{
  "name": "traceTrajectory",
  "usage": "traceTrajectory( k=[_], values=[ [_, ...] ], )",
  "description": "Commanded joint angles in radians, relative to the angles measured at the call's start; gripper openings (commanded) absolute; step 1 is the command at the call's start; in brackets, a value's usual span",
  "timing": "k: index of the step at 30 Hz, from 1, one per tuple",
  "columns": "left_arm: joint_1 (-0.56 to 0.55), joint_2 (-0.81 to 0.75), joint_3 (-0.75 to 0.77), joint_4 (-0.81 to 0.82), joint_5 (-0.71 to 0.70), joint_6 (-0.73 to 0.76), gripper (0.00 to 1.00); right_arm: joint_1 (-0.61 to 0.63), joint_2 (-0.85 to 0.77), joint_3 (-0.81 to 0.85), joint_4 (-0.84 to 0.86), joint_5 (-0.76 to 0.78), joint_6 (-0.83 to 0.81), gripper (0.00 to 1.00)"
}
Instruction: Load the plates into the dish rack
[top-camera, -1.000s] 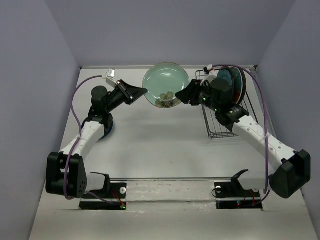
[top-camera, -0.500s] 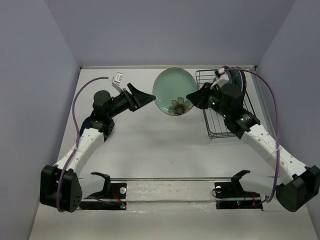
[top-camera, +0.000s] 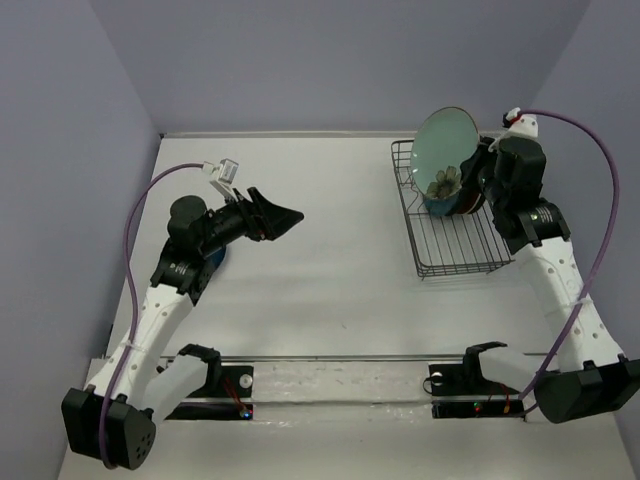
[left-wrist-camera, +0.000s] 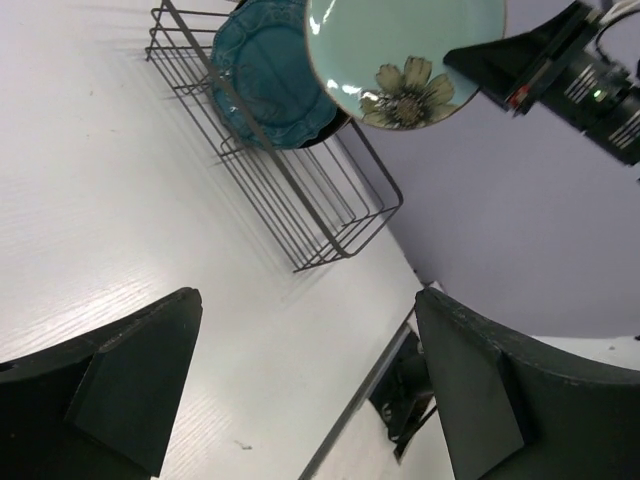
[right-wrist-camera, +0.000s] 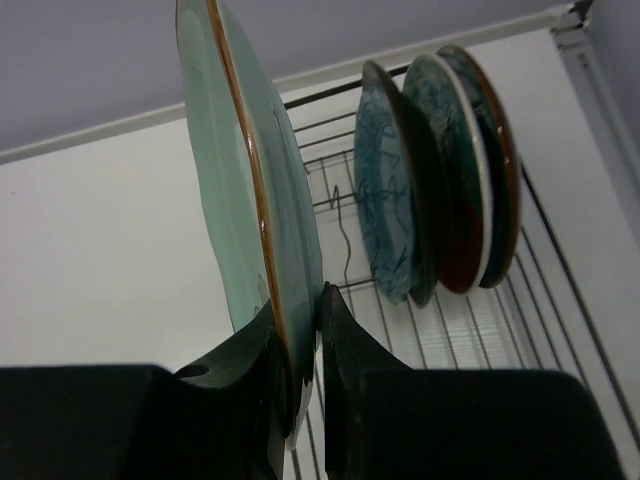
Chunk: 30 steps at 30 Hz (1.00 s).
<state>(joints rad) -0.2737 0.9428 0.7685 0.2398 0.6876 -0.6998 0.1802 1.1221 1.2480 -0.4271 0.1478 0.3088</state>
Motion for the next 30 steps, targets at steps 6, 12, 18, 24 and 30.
traceTrajectory(
  k=[6, 12, 18, 24, 30],
  values=[
    [0.001, -0.157, -0.017, -0.238, -0.138, 0.284, 0.99, -0.005, 0.114, 0.232, 0.077, 0.168, -0.295, 0.07],
    [0.002, -0.19, -0.031, -0.295, -0.233, 0.352, 0.99, -0.005, 0.225, 0.329, 0.062, 0.22, -0.405, 0.07],
    [0.01, -0.208, -0.048, -0.293, -0.261, 0.353, 0.99, -0.005, 0.301, 0.367, 0.057, 0.263, -0.444, 0.07],
    [0.027, -0.234, -0.058, -0.295, -0.269, 0.347, 0.99, -0.005, 0.384, 0.367, 0.067, 0.273, -0.43, 0.07],
    [0.036, -0.237, -0.058, -0.297, -0.275, 0.347, 0.99, -0.005, 0.423, 0.352, 0.088, 0.263, -0.412, 0.07]
  ],
)
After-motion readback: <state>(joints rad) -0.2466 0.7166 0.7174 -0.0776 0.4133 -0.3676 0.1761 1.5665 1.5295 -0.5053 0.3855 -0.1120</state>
